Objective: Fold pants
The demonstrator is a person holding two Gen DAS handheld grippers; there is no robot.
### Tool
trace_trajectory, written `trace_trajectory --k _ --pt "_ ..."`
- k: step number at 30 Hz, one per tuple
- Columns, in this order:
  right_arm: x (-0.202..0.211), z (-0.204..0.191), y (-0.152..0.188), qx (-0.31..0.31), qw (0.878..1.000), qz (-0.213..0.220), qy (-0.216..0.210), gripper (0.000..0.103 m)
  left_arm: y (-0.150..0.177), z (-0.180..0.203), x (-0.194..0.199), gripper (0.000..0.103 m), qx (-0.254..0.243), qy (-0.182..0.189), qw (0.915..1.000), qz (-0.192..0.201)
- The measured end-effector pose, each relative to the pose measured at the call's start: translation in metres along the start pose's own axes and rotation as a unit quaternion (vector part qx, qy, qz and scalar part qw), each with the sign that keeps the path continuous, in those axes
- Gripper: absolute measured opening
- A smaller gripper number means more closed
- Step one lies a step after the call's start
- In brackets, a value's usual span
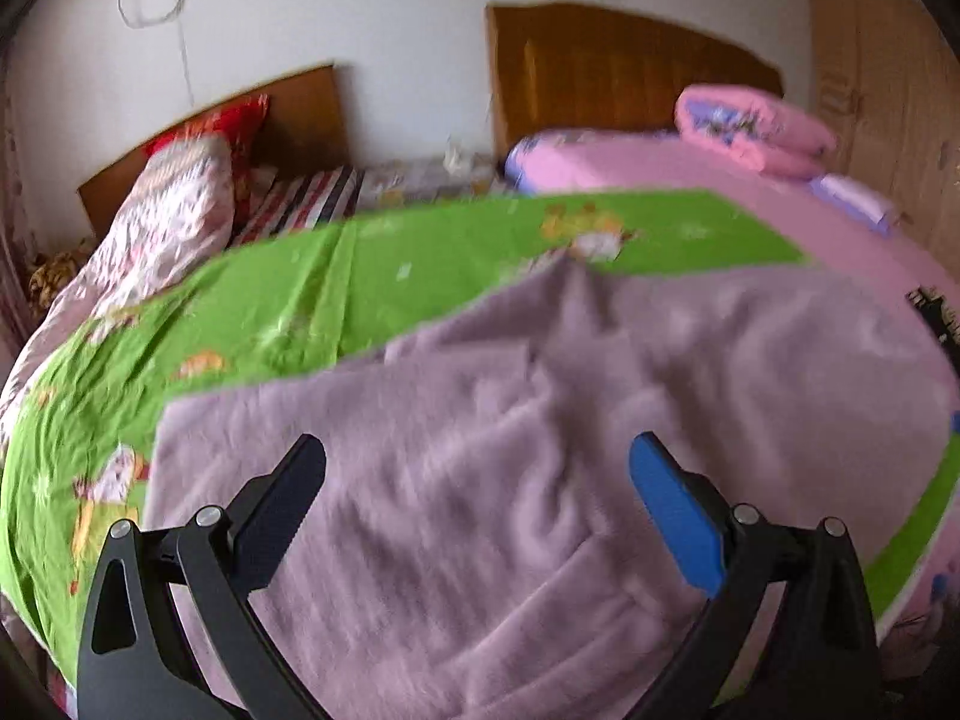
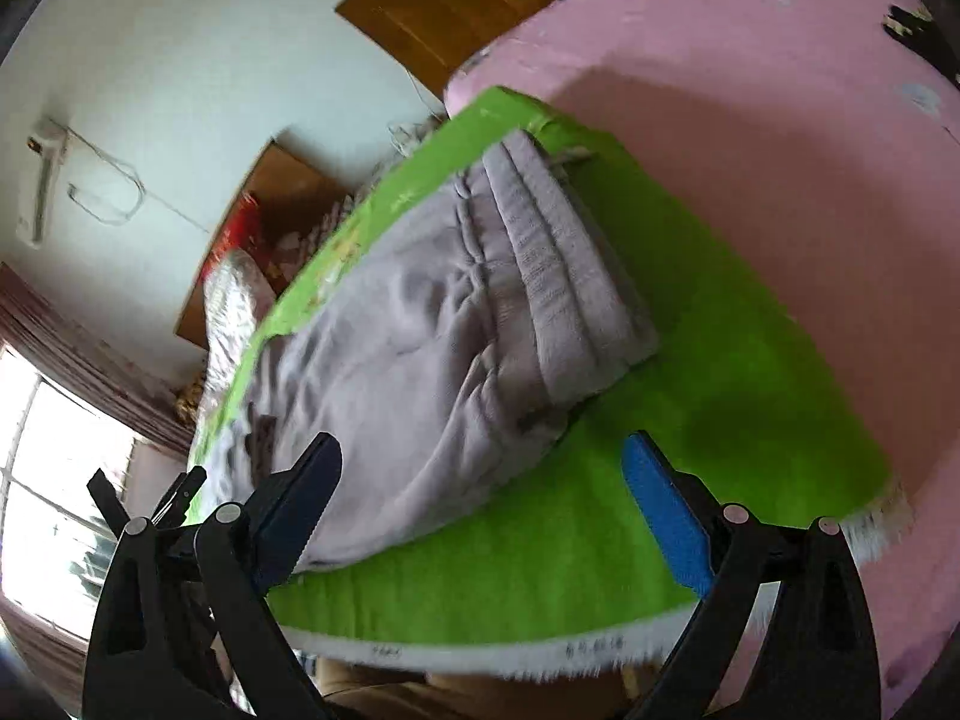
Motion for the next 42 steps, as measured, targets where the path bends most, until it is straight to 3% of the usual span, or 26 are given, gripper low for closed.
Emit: trace_trajectory --k 2,4,6,8,12,15,18,19,20,23,25,27,29,33,34,36,38,40,42 --pt "-0.007 -0.005 -0.006 0.003 1.000 -0.005 -0.006 0.093 0.013 -0.002 -0.015 0.101 0.007 -0.002 0.9996 -0.027" --pt "-0.012 -0.007 -0.008 0.004 1.000 -0.011 -0.012 0.094 0.020 -0.013 -0.027 0.102 0.032 0.025 0.9983 -0.043" --pt "-0.016 -0.015 -0.008 0.014 1.000 -0.018 -0.002 0.094 0.020 -0.022 -0.027 0.102 0.046 0.044 0.9972 -0.040" --pt "-0.021 -0.017 -0.009 0.020 1.000 -0.022 0.002 0.094 0.019 -0.021 -0.030 0.102 0.042 0.039 0.9973 -0.045" --pt "-0.020 0.004 -0.016 -0.054 0.998 0.026 -0.029 0.082 0.019 -0.021 -0.034 0.102 0.040 0.037 0.9973 -0.048" --pt "-0.024 0.001 -0.015 -0.044 0.998 0.042 -0.022 0.081 0.018 -0.020 -0.035 0.102 0.041 0.037 0.9973 -0.048" --pt "-0.034 -0.011 -0.011 0.003 1.000 0.023 0.000 0.063 0.018 -0.019 -0.033 0.102 0.042 0.037 0.9973 -0.048" --pt "-0.034 -0.010 -0.010 0.006 1.000 0.020 0.003 0.052 0.018 -0.019 -0.033 0.102 0.041 0.036 0.9973 -0.049" --pt "-0.032 -0.003 -0.011 -0.010 1.000 0.019 -0.018 0.045 0.018 -0.019 -0.033 0.102 0.041 0.037 0.9973 -0.049" --pt "-0.026 0.005 -0.007 -0.016 0.997 0.051 -0.052 0.039 0.018 -0.018 -0.027 0.101 0.046 0.036 0.9972 -0.046" --pt "-0.022 0.004 -0.003 -0.021 0.996 0.064 -0.055 0.038 0.015 -0.016 -0.013 0.101 0.064 0.067 0.9949 -0.039" --pt "-0.018 0.006 0.000 -0.034 0.993 0.083 -0.073 0.037 0.008 -0.006 0.005 0.101 0.046 0.077 0.9958 -0.020" --pt "-0.015 0.005 0.004 -0.041 0.991 0.098 -0.085 0.037 0.003 0.012 0.010 0.101 0.005 0.060 0.9980 -0.017" --pt "-0.002 -0.003 0.001 -0.051 0.985 0.132 -0.101 0.036 0.016 0.033 -0.035 0.102 -0.033 0.046 0.9937 -0.097" --pt "0.001 -0.010 -0.001 -0.045 0.985 0.137 -0.093 0.036 0.018 0.031 -0.033 0.102 -0.028 0.053 0.9952 -0.077" --pt "0.010 -0.037 -0.006 -0.013 0.985 0.157 -0.073 0.036 0.020 0.021 -0.029 0.102 -0.018 0.068 0.9946 -0.076" --pt "0.019 -0.078 -0.011 0.038 0.981 0.183 -0.058 0.036 0.017 0.000 -0.010 0.101 0.014 0.053 0.9975 -0.046" --pt "0.023 -0.129 -0.014 0.107 0.973 0.202 -0.041 0.036 0.017 -0.038 0.021 0.101 0.068 0.066 0.9955 0.001" --pt "0.018 -0.199 -0.007 0.199 0.956 0.215 -0.023 0.036 0.020 -0.083 0.049 0.101 0.133 0.065 0.9881 0.040"
Point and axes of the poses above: each gripper's, at about its wrist camera, not at the fingertips, and x roughly against the way its jaws point, z to its right, y to its underside, the point moved 1 cm from there along -x, roughly the way its jaws point, and after that the axes turned 5 degrees about -z, right-handed, at the moved point
